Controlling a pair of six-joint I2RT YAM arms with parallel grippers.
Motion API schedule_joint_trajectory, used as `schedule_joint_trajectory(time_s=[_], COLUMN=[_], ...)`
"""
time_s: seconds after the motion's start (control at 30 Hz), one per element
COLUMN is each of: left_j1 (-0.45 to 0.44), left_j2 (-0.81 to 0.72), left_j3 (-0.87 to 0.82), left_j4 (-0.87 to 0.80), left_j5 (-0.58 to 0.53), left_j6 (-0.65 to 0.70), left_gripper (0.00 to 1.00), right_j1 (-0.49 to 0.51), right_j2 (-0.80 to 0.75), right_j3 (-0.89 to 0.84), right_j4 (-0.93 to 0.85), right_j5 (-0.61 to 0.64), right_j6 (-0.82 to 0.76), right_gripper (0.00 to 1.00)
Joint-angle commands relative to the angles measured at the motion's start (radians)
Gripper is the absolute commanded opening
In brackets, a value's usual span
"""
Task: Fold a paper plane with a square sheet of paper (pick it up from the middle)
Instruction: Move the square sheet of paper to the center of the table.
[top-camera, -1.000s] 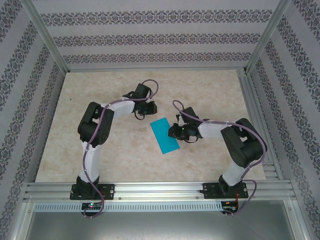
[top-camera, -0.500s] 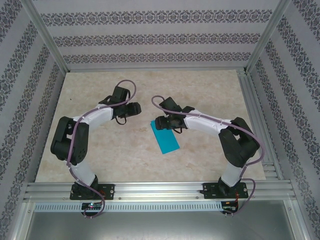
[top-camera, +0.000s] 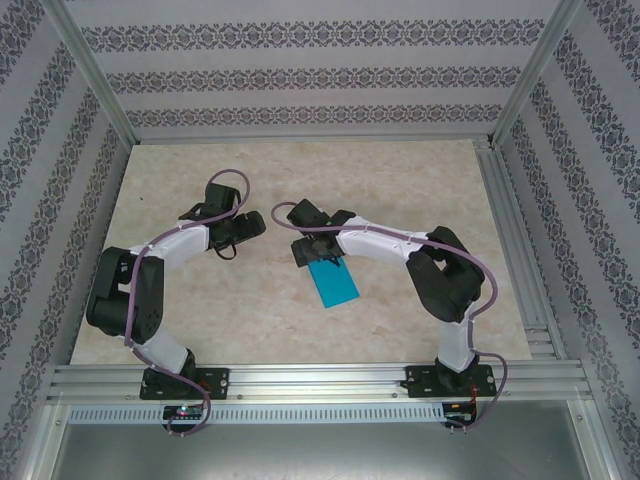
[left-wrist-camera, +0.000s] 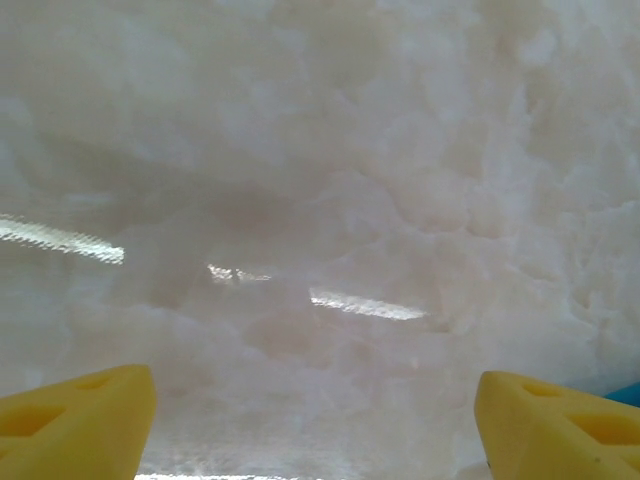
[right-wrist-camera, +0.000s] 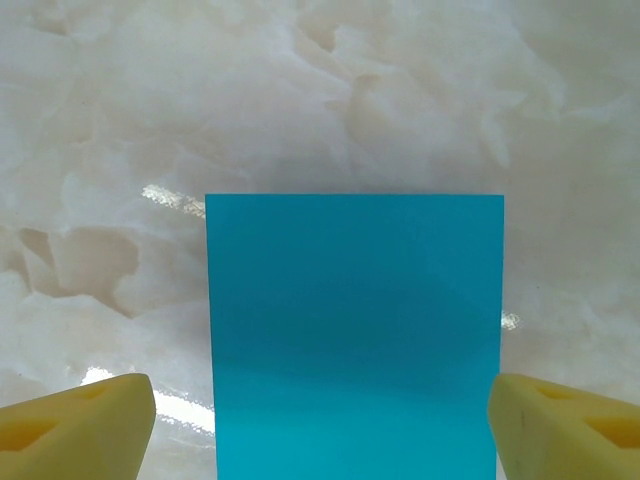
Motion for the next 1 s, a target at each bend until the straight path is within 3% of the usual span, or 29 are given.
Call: schedule_joint_trajectory(time_s=[0.0, 0.3, 0.57, 0.97], left_j1=[0.010, 0.018, 0.018, 0.018], left_j2=[-0.025, -0.022, -0.014, -0.009], left_j3=[-0.007, -0.010, -0.007, -0.006], left_j4=[0.029, 0.022, 0.021, 0.022], left_j5=[-0.023, -0.035, -0.032, -0.018], left_j6=[-0.016, -0.019, -0.016, -0.018], left_gripper=[0.87, 0.99, 1.00, 1.00], right_j1=[0.017, 0.032, 0.045, 0.054], right_j2=[0.040, 0.100, 0.115, 0.112], right_j3=[0.042, 0.094, 0.115, 0.124], right_j4=[-0.052, -0.104, -0.148, -0.157], right_j5=[0.065, 0.118, 0.187, 0.203], right_j6=[0.000, 0.014, 0.032, 0.052], right_gripper=[0.86, 0.79, 0.71, 0.39])
